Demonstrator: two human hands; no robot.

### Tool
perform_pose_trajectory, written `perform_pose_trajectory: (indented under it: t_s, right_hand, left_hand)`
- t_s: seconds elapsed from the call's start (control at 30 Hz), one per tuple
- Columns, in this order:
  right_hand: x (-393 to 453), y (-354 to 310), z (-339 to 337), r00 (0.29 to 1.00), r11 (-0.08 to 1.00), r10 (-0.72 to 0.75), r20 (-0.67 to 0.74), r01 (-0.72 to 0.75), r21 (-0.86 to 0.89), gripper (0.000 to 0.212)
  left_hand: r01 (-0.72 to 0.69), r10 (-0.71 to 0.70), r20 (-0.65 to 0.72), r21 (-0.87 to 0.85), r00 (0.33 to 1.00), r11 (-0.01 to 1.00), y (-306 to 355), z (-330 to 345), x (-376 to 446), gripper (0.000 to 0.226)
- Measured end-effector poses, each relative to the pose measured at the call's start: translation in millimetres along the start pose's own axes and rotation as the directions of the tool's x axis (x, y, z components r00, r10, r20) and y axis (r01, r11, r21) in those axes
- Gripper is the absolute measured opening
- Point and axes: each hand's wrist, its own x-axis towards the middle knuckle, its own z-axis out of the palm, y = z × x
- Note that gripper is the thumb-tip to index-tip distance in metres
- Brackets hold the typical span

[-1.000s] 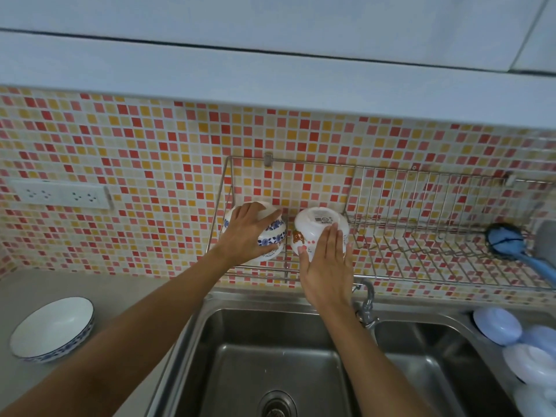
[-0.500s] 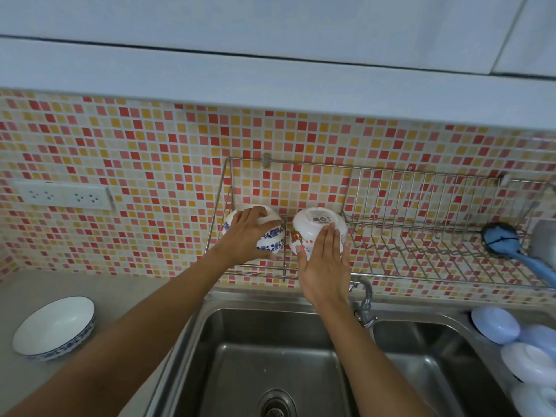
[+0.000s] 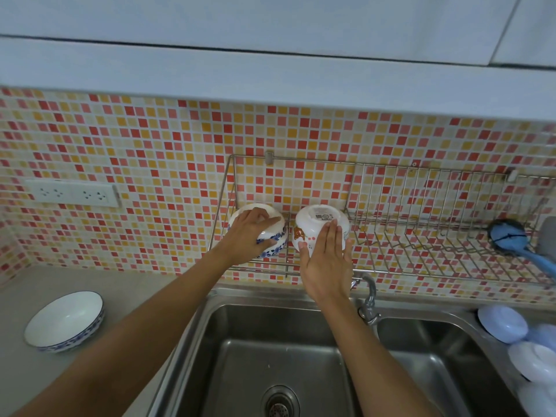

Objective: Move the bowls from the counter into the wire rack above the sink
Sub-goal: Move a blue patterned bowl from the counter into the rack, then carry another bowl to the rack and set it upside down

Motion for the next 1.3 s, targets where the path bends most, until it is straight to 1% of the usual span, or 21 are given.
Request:
perform_pose_trajectory:
  t_s: [0.03,0.1,0.13,0.17,0.2,0.27,0.43,0.5,0.57,0.6,0.67,0.73,0.8,0.87,0.9,0.97,1.03,1.1,1.17,1.23,1.3]
  right_hand:
    - [-0.3,0.3,-0.3,1.000,1.000,-0.002,0.000,0.002,0.005,0.081]
    - [-1.5,1.0,-1.3,1.000,1.000,-0.008,0.008,0.008,-0.003,0.081]
    - [-2.2,1.3,-1.5,1.000,1.000,-0.011,0.006,0.011,-0.013,0.080]
    - [-3.1,1.4,-1.5,1.000,1.000,-0.016,0.000,0.016,-0.027,0.078]
    - [-4.0,1.5,-1.6,1.000,0.999,-0.022,-0.007,0.022,-0.041,0.077]
    - [-4.9,2.6,-0.3,0.999,0.998,-0.036,-0.018,0.035,-0.057,0.076]
    - [-2.2,5.7,1.2,0.999,0.998,-0.050,0.019,0.051,-0.038,0.077]
    - [-2.7,5.6,-0.9,0.999,0.999,-0.046,0.002,0.046,0.002,0.075]
    - [-12.5,2.3,-4.0,0.999,0.993,-0.026,-0.033,0.029,0.113,0.074]
    - [-23.6,-2.4,-4.6,0.998,0.980,-0.023,-0.053,0.033,0.196,0.072]
    - [-56.1,-19.1,-2.3,0.995,0.916,-0.059,-0.085,0.088,0.392,0.069]
    - [-98.1,-45.5,9.6,0.990,0.813,-0.133,-0.047,0.136,0.567,0.069]
    - [-140.6,-80.1,25.4,0.972,0.745,-0.227,0.063,0.132,0.654,0.068]
    - [-176.3,-121.0,38.7,0.923,0.688,-0.332,0.193,0.097,0.719,0.067]
    - [-191.2,-142.6,44.3,0.890,0.671,-0.381,0.250,0.080,0.737,0.067]
    - [-216.1,-188.2,54.2,0.829,0.674,-0.440,0.345,0.051,0.737,0.066]
    - [-237.3,-232.9,62.3,0.779,0.681,-0.467,0.419,0.014,0.732,0.070]
    - [-255.4,-274.7,69.6,0.708,0.689,-0.505,0.494,-0.014,0.724,0.075]
    - [-270.3,-310.0,76.8,0.617,0.717,-0.529,0.583,-0.044,0.696,0.079]
    - [-284.1,-337.8,83.4,0.531,0.761,-0.513,0.675,-0.084,0.644,0.078]
    - [-297.9,-356.4,91.2,0.485,0.796,-0.488,0.726,-0.096,0.598,0.076]
  left_hand:
    - [0.017,-0.017,-0.046,-0.008,0.999,1.000,1.0,-2.2,-2.7,0.050]
    - [0.079,-0.077,-0.200,0.003,0.977,0.997,4.1,-3.9,-11.3,0.045]
    - [0.136,-0.133,-0.268,-0.010,0.954,0.991,6.4,-3.3,-17.8,0.043]
    - [0.196,-0.197,-0.305,-0.035,0.932,0.980,8.9,-1.5,-25.7,0.043]
    - [0.245,-0.250,-0.310,-0.054,0.918,0.968,11.4,1.1,-33.7,0.044]
    - [0.280,-0.275,-0.263,-0.018,0.925,0.960,13.4,6.2,-44.8,0.049]
    - [0.231,-0.220,-0.127,0.073,0.967,0.970,8.2,6.8,-47.1,0.056]
    - [0.216,-0.205,-0.087,0.142,0.975,0.966,11.1,8.3,-53.8,0.062]
    - [0.213,-0.204,-0.069,0.180,0.977,0.960,14.7,11.4,-70.1,0.073]
    - [0.210,-0.200,-0.072,0.175,0.977,0.962,14.9,14.0,-82.4,0.074]
    - [0.204,-0.197,-0.061,0.146,0.979,0.968,11.1,21.2,-113.3,0.070]
    - [0.241,-0.236,-0.069,0.088,0.969,0.966,0.9,26.1,-155.7,0.068]
    - [0.352,-0.349,-0.060,0.045,0.935,0.935,-17.8,22.5,-208.9,0.070]
    - [0.495,-0.493,-0.082,0.012,0.866,0.869,-46.6,10.3,-267.0,0.075]
    - [0.573,-0.569,-0.116,0.001,0.814,0.820,-62.9,2.4,-296.4,0.076]
    - [0.728,-0.715,-0.209,-0.023,0.667,0.686,-96.3,-13.8,-354.8,0.073]
    - [0.839,-0.824,-0.256,-0.074,0.506,0.539,-122.5,-29.4,-406.9,0.068]
    - [0.902,-0.897,-0.251,-0.146,0.365,0.407,-143.5,-39.4,-447.2,0.066]
    - [0.931,-0.950,-0.203,-0.233,0.236,0.281,-160.3,-44.7,-478.7,0.068]
    - [0.933,-0.981,-0.125,-0.311,0.148,0.180,-175.6,-42.8,-505.4,0.068]
    - [0.918,-0.996,-0.032,-0.387,0.079,0.085,-185.3,-38.8,-524.2,0.066]
